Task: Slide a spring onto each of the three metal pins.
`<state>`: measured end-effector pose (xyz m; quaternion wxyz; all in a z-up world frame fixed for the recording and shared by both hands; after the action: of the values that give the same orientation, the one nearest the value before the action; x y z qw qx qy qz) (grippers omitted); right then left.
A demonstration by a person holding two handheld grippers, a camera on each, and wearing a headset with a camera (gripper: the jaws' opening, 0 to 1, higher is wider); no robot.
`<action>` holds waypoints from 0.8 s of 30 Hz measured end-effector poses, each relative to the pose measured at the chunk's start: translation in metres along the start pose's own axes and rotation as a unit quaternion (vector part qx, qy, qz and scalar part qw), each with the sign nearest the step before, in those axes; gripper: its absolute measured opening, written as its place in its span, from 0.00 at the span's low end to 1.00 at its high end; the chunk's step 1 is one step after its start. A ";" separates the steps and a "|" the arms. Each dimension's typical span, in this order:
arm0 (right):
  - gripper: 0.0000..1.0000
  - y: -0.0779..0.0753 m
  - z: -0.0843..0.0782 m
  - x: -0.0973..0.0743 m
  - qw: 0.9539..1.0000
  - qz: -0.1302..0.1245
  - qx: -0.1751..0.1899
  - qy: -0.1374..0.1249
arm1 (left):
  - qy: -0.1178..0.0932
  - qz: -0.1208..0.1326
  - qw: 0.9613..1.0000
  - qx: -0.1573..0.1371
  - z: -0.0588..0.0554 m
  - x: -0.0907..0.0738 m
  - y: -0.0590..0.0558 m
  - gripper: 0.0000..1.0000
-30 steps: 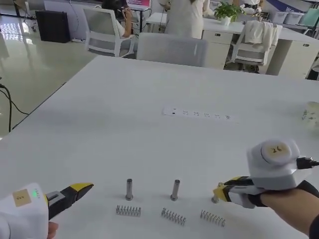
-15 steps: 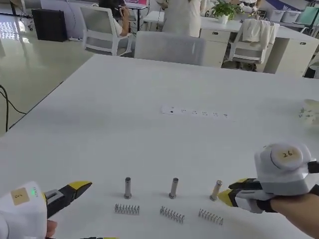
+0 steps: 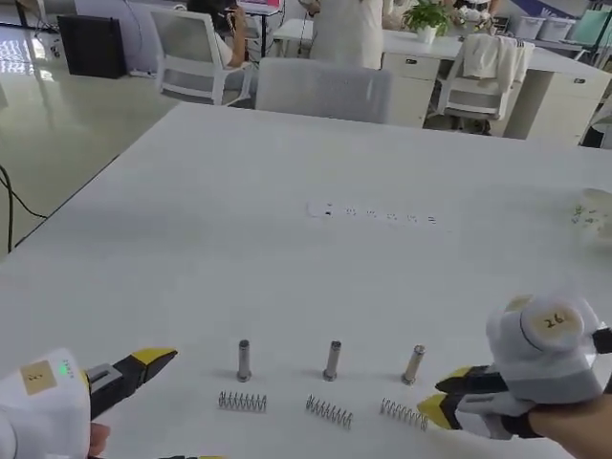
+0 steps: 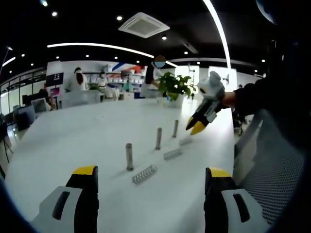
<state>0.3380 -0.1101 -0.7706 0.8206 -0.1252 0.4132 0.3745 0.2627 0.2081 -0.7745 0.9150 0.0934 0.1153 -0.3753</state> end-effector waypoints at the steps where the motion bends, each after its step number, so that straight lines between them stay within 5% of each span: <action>1: 0.20 0.001 -0.001 0.001 1.000 0.002 -0.003 0.003 | 0.000 0.000 1.000 -0.001 0.000 0.000 0.000 0.87; 24: 0.13 0.006 -0.004 0.020 0.994 0.019 -0.079 0.068 | 0.000 0.000 1.000 -0.006 -0.003 -0.001 -0.001 0.86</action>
<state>0.3392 -0.0981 -0.7881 0.7710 -0.2069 0.4397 0.4115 0.2609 0.2082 -0.7770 0.9155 0.0883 0.1179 -0.3745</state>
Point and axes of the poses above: the centre of the closed fingertips' face, and the gripper's own axes: x roughly forward along the fingers, y roughly to its left, z roughly out of its top, the point moved 9 cm from there along -x, roughly backward along the fingers, and after that the axes turned 8 degrees about x, right-handed, at the moved point
